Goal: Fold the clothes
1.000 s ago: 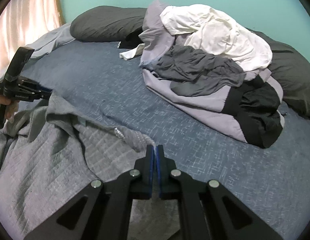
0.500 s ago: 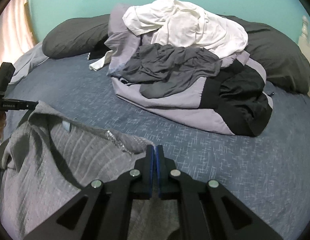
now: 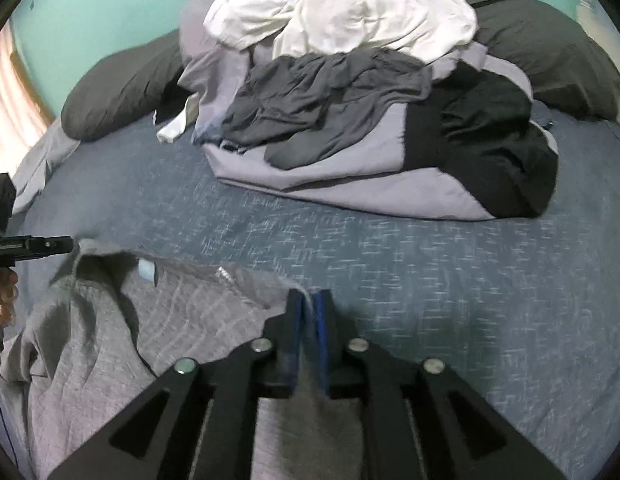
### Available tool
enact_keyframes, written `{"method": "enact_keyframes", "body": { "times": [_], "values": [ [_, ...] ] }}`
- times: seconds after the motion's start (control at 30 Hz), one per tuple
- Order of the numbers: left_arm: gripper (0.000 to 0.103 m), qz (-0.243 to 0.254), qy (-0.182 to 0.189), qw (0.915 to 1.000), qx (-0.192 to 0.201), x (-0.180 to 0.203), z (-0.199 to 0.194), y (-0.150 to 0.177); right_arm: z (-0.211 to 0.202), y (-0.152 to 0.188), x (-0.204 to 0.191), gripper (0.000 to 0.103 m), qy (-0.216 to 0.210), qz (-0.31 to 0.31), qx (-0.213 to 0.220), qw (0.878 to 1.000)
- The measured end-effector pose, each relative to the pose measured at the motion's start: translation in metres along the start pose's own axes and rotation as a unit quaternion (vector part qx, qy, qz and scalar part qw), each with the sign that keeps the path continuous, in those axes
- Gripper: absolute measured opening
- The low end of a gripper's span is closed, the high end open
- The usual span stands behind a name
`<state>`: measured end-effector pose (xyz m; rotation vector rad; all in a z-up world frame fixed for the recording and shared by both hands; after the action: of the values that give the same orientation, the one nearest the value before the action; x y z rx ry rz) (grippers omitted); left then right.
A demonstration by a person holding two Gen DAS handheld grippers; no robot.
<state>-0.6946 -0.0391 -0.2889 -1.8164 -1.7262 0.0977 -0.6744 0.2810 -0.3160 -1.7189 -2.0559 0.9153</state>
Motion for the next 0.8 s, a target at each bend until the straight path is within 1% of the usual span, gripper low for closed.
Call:
{"method": "enact_keyframes", "body": {
  "times": [0.03,0.1,0.17,0.27,0.3,0.37,0.43,0.5,0.63,0.7,0.8],
  "values": [
    [0.040,0.005,0.001,1.0000,0.004,0.000,-0.009,-0.001,-0.005,-0.001,0.003,0.019,0.002,0.002,0.005,1.000],
    [0.040,0.024,0.006,0.9996,0.010,0.004,-0.030,0.005,-0.019,-0.003,0.010,0.019,0.003,0.009,0.018,1.000],
    [0.040,0.040,0.003,0.9991,0.013,0.004,-0.049,0.015,-0.037,0.001,0.016,0.019,-0.001,0.014,0.022,1.000],
    [0.040,0.056,0.004,0.9984,0.012,0.005,-0.082,0.043,-0.072,0.021,0.027,0.019,-0.008,0.017,0.024,1.000],
    [0.040,0.056,0.003,0.9984,0.012,0.006,-0.093,0.053,-0.081,0.032,0.030,0.019,-0.008,0.016,0.017,1.000],
    [0.040,0.054,0.001,0.9984,0.014,0.010,-0.114,0.075,-0.101,0.058,0.038,0.019,-0.005,0.015,-0.002,1.000],
    [0.040,0.054,0.001,0.9984,0.016,0.015,-0.131,0.097,-0.121,0.093,0.044,0.019,-0.007,0.014,-0.028,0.999],
    [0.040,0.050,0.006,0.9986,0.015,0.022,-0.148,0.121,-0.140,0.127,0.048,0.019,-0.011,0.028,-0.048,0.998],
    [0.040,0.043,0.021,0.9988,0.000,0.038,-0.175,0.171,-0.178,0.196,0.056,0.019,-0.017,0.055,-0.089,0.994],
    [0.040,0.039,0.026,0.9989,-0.008,0.039,-0.188,0.198,-0.197,0.229,0.058,0.019,-0.022,0.069,-0.108,0.992],
    [0.040,0.031,0.026,0.9990,-0.021,0.036,-0.205,0.235,-0.223,0.269,0.052,0.019,-0.034,0.088,-0.127,0.987]
  ]
}}
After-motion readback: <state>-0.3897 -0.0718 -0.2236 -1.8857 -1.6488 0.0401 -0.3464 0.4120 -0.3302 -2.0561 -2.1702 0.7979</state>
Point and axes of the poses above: each gripper's, at about its wrist camera, not at the fingertips, and z roughly the way its jaws point, x to its right, y to its underside, the point moved 9 cm from there along z, roughly the way its jaws point, and after that the axes turned 3 degrees about x, right-handed, at the moved point
